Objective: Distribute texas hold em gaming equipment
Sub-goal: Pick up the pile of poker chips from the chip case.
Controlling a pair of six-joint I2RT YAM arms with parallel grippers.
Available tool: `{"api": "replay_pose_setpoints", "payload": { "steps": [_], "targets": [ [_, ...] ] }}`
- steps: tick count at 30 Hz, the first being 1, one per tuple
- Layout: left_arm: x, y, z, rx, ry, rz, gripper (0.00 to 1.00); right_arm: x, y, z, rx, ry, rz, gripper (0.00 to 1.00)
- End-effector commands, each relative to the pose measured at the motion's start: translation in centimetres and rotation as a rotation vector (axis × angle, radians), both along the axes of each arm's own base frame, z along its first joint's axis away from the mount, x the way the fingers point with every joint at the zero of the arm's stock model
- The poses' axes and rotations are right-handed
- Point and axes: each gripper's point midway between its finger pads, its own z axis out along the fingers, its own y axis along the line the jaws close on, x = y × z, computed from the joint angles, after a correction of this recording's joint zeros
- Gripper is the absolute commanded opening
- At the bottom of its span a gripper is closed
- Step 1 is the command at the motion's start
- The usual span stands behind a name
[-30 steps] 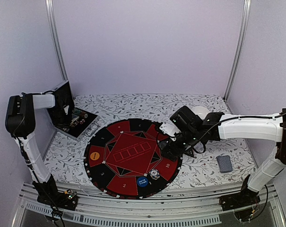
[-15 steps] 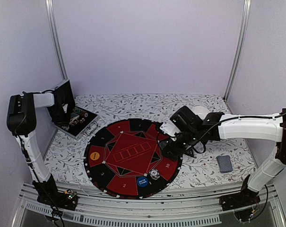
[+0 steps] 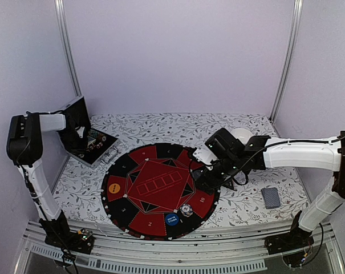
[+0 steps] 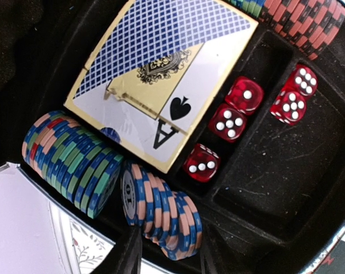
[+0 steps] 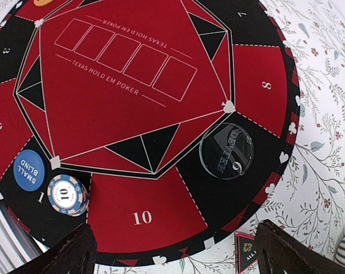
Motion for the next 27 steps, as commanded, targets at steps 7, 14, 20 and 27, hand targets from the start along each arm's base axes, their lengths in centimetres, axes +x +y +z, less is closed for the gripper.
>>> {"api": "replay_pose_setpoints", "payload": {
  "steps": [7, 14, 20, 27],
  "targets": [
    [1.6, 1.9, -0.7, 0.123, 0.013, 0.013, 0.41, 0.3, -0.1, 0.6, -0.007, -0.004, -0.001, 0.99],
    [1.9, 2.7, -0.8, 0.162, 0.021, 0.022, 0.41, 0.3, 0.0, 0.4, -0.017, 0.005, 0.002, 0.99],
    [2.5, 3.4, 0.6, 0.201, -0.013, 0.029, 0.42, 0.1, 0.0, 0.2, -0.020, 0.017, 0.004, 0.99],
    [2.8, 3.3, -0.4, 0.168, 0.000, 0.018, 0.42, 0.1, -0.1, 0.0, -0.030, 0.022, 0.003, 0.99]
  ]
}}
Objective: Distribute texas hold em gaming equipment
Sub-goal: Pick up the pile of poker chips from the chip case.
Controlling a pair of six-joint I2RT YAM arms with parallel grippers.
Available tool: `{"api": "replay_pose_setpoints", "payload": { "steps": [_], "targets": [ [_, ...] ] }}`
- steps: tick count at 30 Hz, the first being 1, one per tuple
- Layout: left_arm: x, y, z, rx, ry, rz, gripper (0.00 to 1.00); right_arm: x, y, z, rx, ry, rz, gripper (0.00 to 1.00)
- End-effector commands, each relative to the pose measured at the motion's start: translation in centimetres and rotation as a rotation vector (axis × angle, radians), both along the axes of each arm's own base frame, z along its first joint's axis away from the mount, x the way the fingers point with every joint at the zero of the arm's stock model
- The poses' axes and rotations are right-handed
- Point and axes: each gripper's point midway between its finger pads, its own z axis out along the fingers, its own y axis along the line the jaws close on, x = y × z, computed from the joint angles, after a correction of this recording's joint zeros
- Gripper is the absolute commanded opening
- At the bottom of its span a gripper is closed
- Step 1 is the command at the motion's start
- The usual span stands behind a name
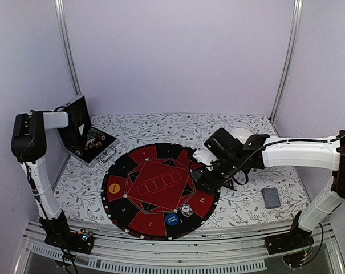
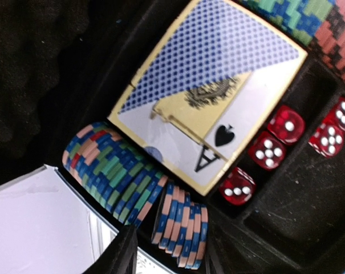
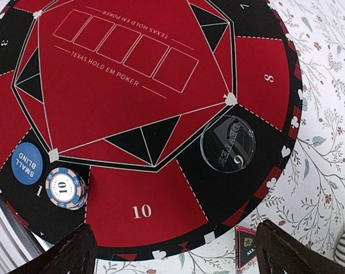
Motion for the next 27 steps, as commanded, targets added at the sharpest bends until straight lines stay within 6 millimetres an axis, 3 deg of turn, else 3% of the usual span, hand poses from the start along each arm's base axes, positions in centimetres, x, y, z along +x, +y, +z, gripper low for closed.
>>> {"api": "replay_pose_setpoints", "payload": {
  "steps": [1, 12, 18, 27],
  "targets": [
    [0.9, 0.3, -0.7, -0.009, -0.005, -0.007, 0.42, 0.3, 0.1, 0.1, -0.002, 0.006, 0.000, 0.99],
    [1.3, 0.4, 1.0, -0.006, -0.041, -0.017, 0.49, 0.1, 0.3, -0.2, -0.003, 0.019, 0.010, 0.99],
    [1.2, -0.7, -0.9, -0.127, -0.022, -0.026, 0.36, -0.1, 0.0, -0.3, -0.008, 0.021, 0.007, 0.99],
    [0.8, -2.4, -1.4, -0.223, -0.019, -0.057, 0.32, -0.3, 0.1, -0.5, -0.008, 0.032, 0.012, 0.99]
  ]
}}
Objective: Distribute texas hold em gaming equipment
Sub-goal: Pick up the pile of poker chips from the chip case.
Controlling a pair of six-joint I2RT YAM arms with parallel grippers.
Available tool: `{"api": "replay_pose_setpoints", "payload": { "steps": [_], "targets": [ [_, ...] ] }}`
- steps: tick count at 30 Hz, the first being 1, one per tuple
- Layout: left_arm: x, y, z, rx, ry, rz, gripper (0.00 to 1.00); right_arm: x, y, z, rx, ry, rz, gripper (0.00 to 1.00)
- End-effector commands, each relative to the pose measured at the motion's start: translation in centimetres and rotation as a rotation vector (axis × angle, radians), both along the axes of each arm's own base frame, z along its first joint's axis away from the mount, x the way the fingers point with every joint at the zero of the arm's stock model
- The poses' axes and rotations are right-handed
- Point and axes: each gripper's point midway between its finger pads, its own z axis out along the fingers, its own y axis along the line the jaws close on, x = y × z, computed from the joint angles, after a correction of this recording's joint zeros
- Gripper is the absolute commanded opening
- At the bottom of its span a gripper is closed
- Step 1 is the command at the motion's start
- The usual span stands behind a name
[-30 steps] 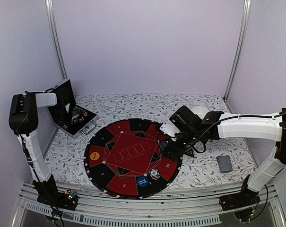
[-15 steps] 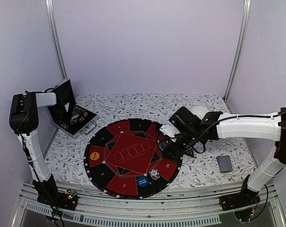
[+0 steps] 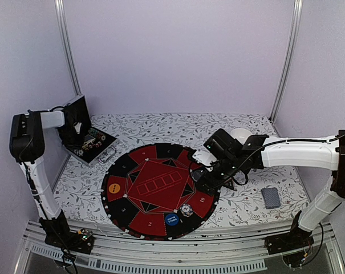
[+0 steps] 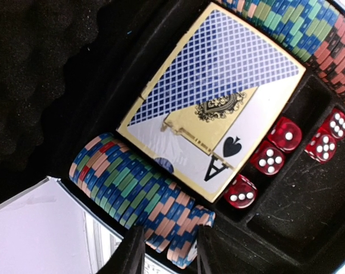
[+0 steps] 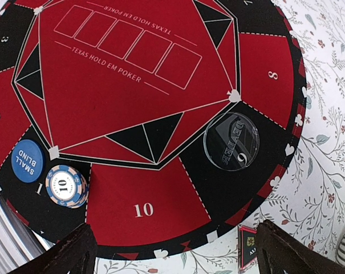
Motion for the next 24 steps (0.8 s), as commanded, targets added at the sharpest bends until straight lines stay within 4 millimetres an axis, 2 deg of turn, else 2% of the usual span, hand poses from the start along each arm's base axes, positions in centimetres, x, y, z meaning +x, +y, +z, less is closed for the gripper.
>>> {"api": "replay_pose_setpoints", "payload": {
  "steps": [1, 4, 8, 13, 19, 21, 24],
  "targets": [
    [0.0, -2.8, -1.5, -0.138, 0.009, -0.052, 0.31, 0.0, 0.2, 0.0, 0.004, 0.019, 0.008, 0.99],
    [-0.3, -2.9, -1.4, -0.144, 0.009, -0.052, 0.31, -0.1, 0.3, -0.1, 0.003, 0.022, 0.010, 0.99],
    [-0.9, -1.5, -0.9, -0.067, 0.015, -0.019, 0.33, -0.1, 0.4, -0.2, 0.003, 0.026, 0.013, 0.99],
    [-1.1, 0.0, 0.0, 0.019, 0.007, 0.016, 0.44, -0.1, 0.5, -0.2, 0.003, 0.029, 0.018, 0.99],
    [-0.8, -0.2, 0.2, 0.014, -0.004, 0.009, 0.44, -0.4, 0.6, -0.4, 0.002, 0.046, 0.025, 0.99],
    [-0.5, -0.4, 1.7, 0.015, -0.045, -0.003, 0.46, -0.4, 0.6, -0.5, 0.002, 0.051, 0.024, 0.99],
    [-0.2, -0.2, 1.6, 0.008, -0.059, -0.010, 0.47, -0.4, 0.6, -0.4, 0.002, 0.053, 0.024, 0.99]
  ]
}}
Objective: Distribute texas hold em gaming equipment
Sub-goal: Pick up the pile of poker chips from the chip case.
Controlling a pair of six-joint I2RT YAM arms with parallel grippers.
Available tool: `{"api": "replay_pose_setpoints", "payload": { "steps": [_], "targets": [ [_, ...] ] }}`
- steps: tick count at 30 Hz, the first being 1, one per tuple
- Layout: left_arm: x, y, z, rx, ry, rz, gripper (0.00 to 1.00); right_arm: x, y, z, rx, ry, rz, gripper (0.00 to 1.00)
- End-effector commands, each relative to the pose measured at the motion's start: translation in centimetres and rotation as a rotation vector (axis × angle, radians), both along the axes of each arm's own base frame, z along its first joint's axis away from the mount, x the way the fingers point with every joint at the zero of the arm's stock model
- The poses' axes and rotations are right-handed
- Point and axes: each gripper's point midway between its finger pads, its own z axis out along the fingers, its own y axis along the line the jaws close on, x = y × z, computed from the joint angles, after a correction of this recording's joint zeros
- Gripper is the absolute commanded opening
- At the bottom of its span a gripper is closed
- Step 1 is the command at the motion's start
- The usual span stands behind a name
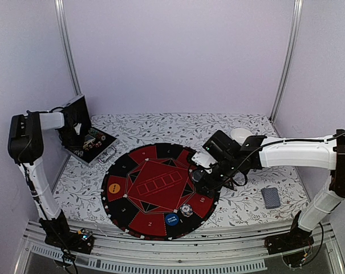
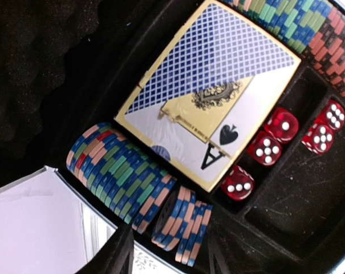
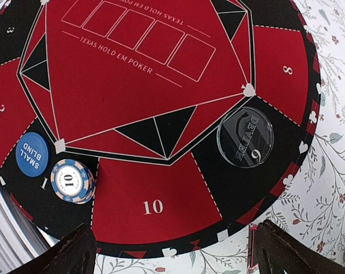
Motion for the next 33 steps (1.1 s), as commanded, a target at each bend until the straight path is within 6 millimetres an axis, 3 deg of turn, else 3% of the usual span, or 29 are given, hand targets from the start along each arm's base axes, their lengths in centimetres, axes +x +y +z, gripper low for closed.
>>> {"api": "replay_pose_setpoints", "payload": {
  "steps": [1, 4, 6, 15, 23, 29, 33],
  "targets": [
    [0.3, -0.3, 1.1, -0.019, -0.039, -0.018, 0.47, 0.2, 0.4, 0.4, 0.004, 0.009, 0.004, 0.99],
    [0.0, -0.3, 0.5, -0.030, -0.024, -0.012, 0.42, 0.2, 0.3, 0.5, 0.004, 0.006, 0.001, 0.99],
    [-0.4, -0.4, -1.2, -0.043, 0.015, -0.010, 0.41, 0.2, 0.3, 0.5, 0.003, 0.006, 0.001, 0.99],
    [-1.1, -2.4, -2.0, -0.134, 0.024, -0.049, 0.37, 0.3, 0.2, 0.5, -0.001, 0.007, -0.001, 0.99],
    [-2.3, -2.6, -3.2, -0.141, 0.081, -0.044, 0.23, 0.2, 0.3, 0.2, -0.007, 0.010, 0.006, 0.99],
    [-3.7, -0.8, -2.9, -0.046, 0.126, 0.027, 0.27, 0.3, 0.3, 0.2, -0.008, 0.008, 0.009, 0.99],
    [-3.4, -0.7, -2.6, -0.041, 0.113, 0.028, 0.32, 0.2, 0.4, -0.1, -0.013, 0.016, 0.017, 0.99]
  ]
}}
